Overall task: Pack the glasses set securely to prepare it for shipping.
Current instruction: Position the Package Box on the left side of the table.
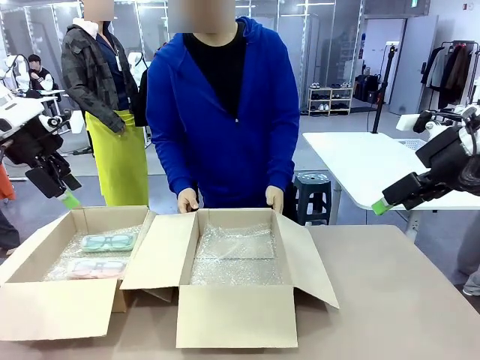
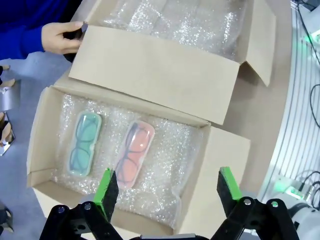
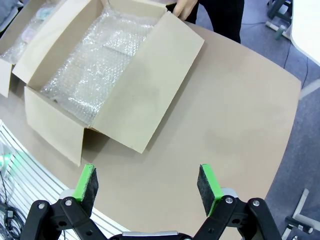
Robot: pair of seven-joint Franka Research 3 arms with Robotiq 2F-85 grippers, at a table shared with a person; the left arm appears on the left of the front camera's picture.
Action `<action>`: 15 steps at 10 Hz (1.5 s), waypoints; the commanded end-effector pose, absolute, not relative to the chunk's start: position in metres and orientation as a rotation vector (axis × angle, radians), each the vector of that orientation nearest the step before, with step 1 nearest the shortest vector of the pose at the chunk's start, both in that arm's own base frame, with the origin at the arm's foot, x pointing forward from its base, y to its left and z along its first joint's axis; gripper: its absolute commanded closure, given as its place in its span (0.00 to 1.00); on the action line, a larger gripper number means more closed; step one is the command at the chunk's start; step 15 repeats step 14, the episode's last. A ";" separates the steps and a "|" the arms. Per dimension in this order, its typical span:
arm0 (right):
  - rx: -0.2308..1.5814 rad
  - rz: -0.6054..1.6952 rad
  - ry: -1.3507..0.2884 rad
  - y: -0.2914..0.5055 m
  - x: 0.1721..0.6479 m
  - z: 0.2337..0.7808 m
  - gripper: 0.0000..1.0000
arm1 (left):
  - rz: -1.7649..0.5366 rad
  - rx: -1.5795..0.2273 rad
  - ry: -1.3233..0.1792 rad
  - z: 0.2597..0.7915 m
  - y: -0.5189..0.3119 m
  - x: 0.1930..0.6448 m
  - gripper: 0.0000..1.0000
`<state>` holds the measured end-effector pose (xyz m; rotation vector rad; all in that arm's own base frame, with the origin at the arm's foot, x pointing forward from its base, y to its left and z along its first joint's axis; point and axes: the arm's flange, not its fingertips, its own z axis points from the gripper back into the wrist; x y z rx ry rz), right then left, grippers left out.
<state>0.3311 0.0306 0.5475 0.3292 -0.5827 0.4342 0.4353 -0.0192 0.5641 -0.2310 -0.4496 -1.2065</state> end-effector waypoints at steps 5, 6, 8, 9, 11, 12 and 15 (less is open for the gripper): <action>0.320 0.436 -0.588 0.031 0.331 0.547 0.00 | -1.204 -0.226 -0.426 0.569 -0.018 0.436 0.00; 0.320 0.436 -0.588 0.031 0.331 0.547 0.00 | -1.204 -0.226 -0.426 0.569 -0.018 0.436 0.00; 0.320 0.436 -0.588 0.031 0.331 0.547 0.00 | -1.204 -0.226 -0.426 0.569 -0.018 0.436 0.00; 0.320 0.436 -0.588 0.031 0.331 0.547 0.00 | -1.204 -0.226 -0.426 0.569 -0.018 0.436 0.00; 0.320 0.436 -0.588 0.031 0.331 0.547 0.00 | -1.204 -0.226 -0.426 0.569 -0.018 0.436 0.00; 0.320 0.436 -0.588 0.031 0.331 0.547 0.00 | -1.204 -0.226 -0.426 0.569 -0.018 0.436 0.00; 0.320 0.436 -0.588 0.031 0.331 0.547 0.00 | -1.204 -0.226 -0.426 0.569 -0.018 0.436 0.00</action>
